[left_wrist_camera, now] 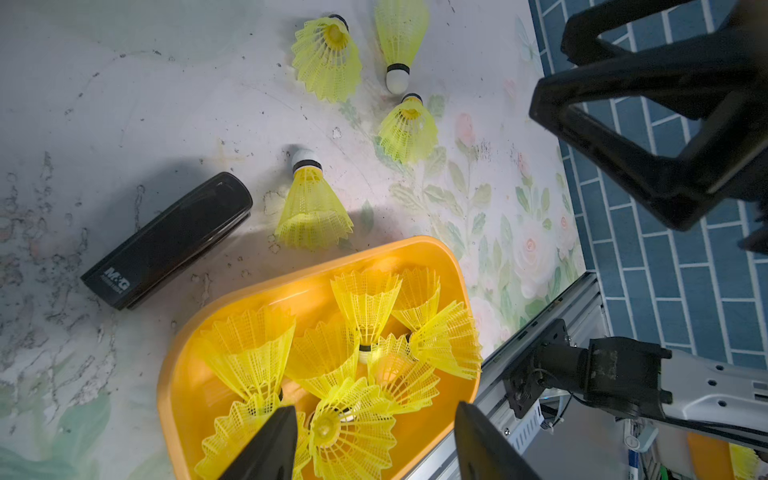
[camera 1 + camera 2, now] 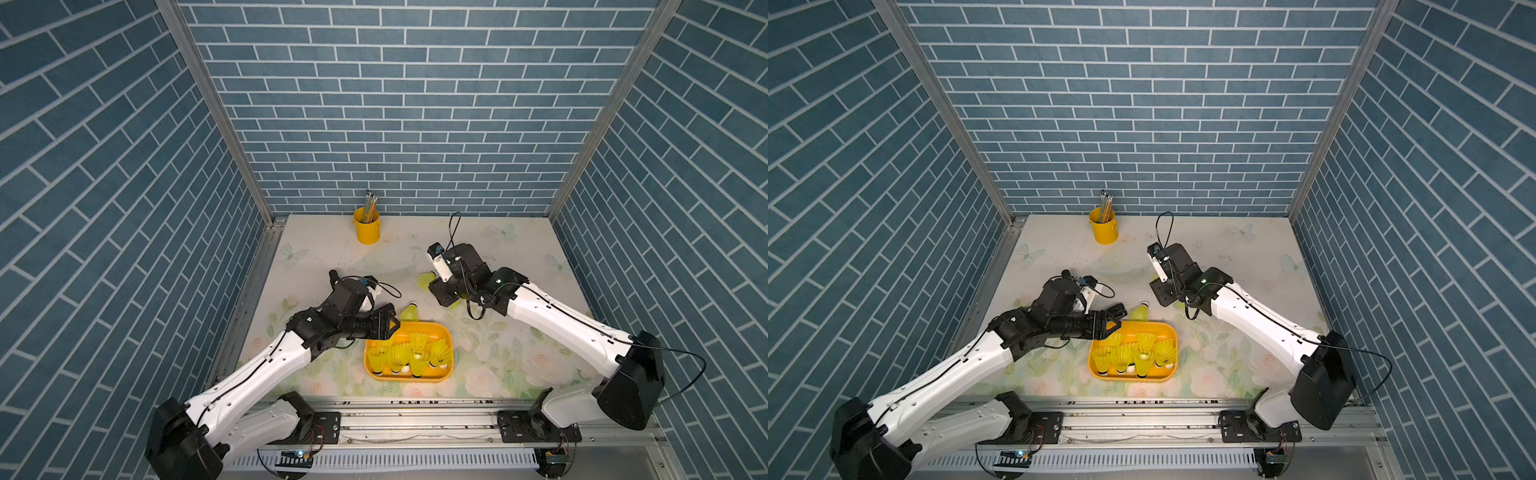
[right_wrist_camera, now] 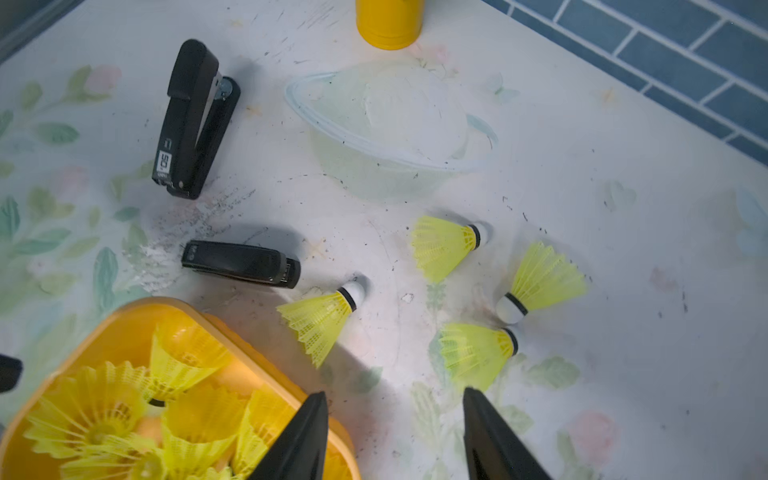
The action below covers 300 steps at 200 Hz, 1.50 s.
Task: Put the shuttlecocks into the storage box
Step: Pick up the shuttlecock at the center of the board.
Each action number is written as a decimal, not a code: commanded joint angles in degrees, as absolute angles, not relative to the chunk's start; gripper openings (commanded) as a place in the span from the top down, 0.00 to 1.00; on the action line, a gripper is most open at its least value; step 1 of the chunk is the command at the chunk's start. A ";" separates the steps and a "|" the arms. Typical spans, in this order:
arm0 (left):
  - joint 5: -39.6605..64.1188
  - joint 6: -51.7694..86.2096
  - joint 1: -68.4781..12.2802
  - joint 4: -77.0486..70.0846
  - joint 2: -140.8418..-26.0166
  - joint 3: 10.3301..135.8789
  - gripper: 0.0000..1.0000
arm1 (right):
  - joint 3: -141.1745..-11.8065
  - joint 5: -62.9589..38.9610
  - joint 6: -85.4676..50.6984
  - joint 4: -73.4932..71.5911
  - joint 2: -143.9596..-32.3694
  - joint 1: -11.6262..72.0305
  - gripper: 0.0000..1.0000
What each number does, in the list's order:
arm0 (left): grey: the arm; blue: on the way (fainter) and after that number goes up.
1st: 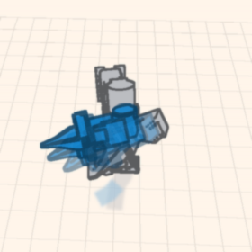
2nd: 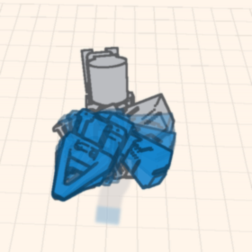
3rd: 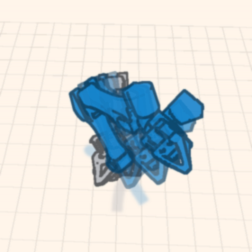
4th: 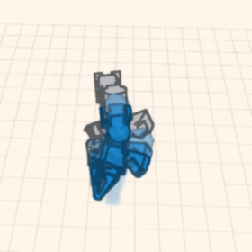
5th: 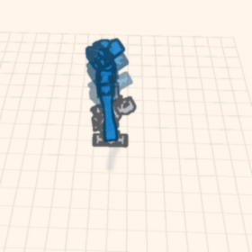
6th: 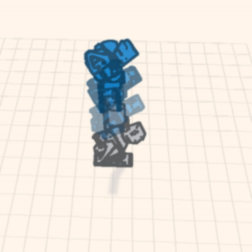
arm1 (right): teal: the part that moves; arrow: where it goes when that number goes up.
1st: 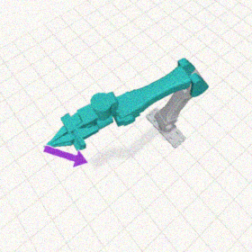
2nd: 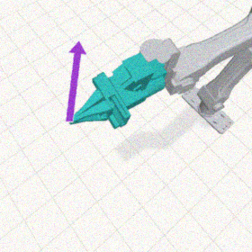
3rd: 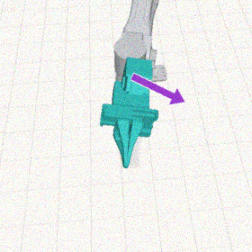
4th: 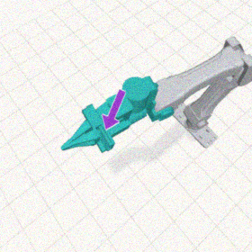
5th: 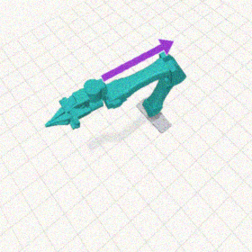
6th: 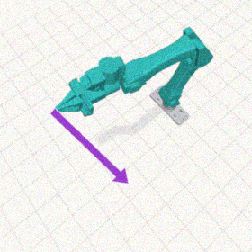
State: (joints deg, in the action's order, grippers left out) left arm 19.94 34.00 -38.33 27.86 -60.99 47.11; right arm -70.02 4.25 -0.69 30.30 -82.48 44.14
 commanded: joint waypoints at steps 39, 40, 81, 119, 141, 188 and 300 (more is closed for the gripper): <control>19.12 32.96 -31.44 23.77 -63.89 48.49 0.30 | -64.48 -14.90 36.68 16.05 -85.72 34.06 0.43; 19.18 32.96 -31.28 23.70 -63.94 48.50 0.30 | -64.63 -15.23 37.06 16.11 -85.97 33.91 0.43; 21.16 31.96 -28.48 21.17 -66.54 48.61 0.30 | -70.55 -26.45 61.06 24.31 -94.99 30.19 0.40; 23.53 30.47 -25.97 18.89 -69.71 48.43 0.30 | -75.07 -26.87 74.11 28.55 -103.31 30.37 0.45; 25.75 29.71 -25.17 17.85 -71.75 48.47 0.30 | -77.17 -27.25 75.71 29.16 -106.39 31.35 0.45; 29.19 30.07 -25.12 17.20 -73.44 47.91 0.30 | -79.54 -26.14 76.38 29.36 -112.50 34.57 0.46; 27.96 30.23 -24.93 18.80 -70.81 46.87 0.31 | -78.53 -21.57 79.94 23.88 -117.65 37.44 0.39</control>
State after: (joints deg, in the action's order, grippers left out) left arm 28.21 31.00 -25.45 18.15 -72.36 47.44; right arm -77.76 -22.02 77.06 23.38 -115.13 37.01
